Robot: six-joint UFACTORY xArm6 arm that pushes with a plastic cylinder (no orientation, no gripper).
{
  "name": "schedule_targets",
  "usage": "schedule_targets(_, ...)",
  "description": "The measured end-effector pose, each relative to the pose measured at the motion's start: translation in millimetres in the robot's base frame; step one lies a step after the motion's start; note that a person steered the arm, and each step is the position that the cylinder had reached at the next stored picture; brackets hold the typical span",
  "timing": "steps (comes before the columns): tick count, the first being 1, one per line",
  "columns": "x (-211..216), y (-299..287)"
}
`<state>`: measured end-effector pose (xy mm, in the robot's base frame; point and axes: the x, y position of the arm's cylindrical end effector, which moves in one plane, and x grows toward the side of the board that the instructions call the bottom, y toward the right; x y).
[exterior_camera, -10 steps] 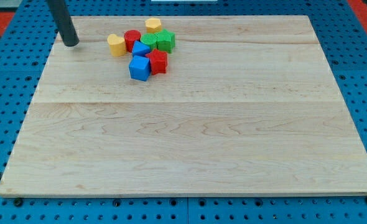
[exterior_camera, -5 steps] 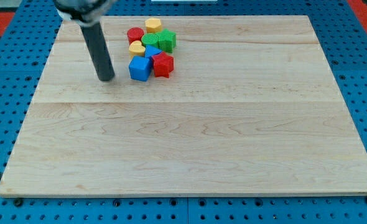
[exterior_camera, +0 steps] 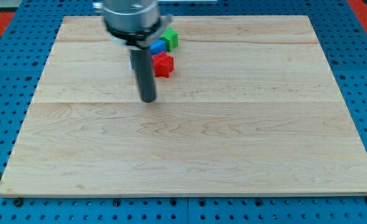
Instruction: Push the heart cube and red star into the group of blocks
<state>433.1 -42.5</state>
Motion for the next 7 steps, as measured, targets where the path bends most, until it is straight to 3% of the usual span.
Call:
schedule_targets(2,-45.3,15.9)
schedule_targets(5,-76.1,24.5)
schedule_targets(6,-88.1,58.2)
schedule_targets(7,-152.4,115.7)
